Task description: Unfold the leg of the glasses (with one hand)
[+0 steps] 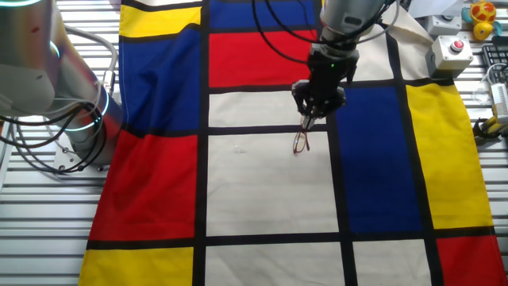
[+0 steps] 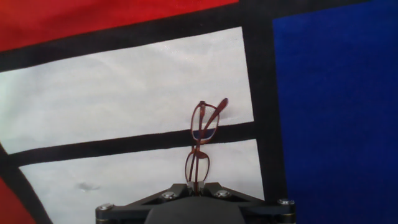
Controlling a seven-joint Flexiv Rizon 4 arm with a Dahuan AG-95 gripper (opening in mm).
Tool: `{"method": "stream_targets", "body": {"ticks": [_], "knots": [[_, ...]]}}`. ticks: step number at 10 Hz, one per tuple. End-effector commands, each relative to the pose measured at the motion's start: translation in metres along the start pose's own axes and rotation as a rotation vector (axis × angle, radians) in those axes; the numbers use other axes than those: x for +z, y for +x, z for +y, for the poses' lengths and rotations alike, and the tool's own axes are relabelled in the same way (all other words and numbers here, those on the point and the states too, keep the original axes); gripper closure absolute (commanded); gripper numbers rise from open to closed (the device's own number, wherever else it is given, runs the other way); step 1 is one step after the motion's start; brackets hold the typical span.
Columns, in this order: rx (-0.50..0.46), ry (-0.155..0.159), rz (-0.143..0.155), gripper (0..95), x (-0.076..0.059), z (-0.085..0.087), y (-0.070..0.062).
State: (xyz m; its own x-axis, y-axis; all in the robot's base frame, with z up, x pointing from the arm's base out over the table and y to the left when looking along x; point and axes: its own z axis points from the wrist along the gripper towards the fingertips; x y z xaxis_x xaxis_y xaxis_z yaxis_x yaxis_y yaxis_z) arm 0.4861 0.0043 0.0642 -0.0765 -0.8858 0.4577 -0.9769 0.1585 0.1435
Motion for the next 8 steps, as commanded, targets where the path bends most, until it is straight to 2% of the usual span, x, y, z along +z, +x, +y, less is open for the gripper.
{"method": "stream_targets", "body": {"ticks": [1, 2, 6, 8], "knots": [[-0.004, -0.011, 0.031, 95.0, -0.0004, -0.0003, -0.002], [-0.002, -0.016, 0.042, 95.0, -0.001, 0.0002, -0.0026], [-0.004, -0.018, 0.052, 95.0, -0.0052, 0.0014, -0.0028], [-0.013, -0.026, 0.071, 95.0, -0.0094, 0.0004, -0.0034]]}}
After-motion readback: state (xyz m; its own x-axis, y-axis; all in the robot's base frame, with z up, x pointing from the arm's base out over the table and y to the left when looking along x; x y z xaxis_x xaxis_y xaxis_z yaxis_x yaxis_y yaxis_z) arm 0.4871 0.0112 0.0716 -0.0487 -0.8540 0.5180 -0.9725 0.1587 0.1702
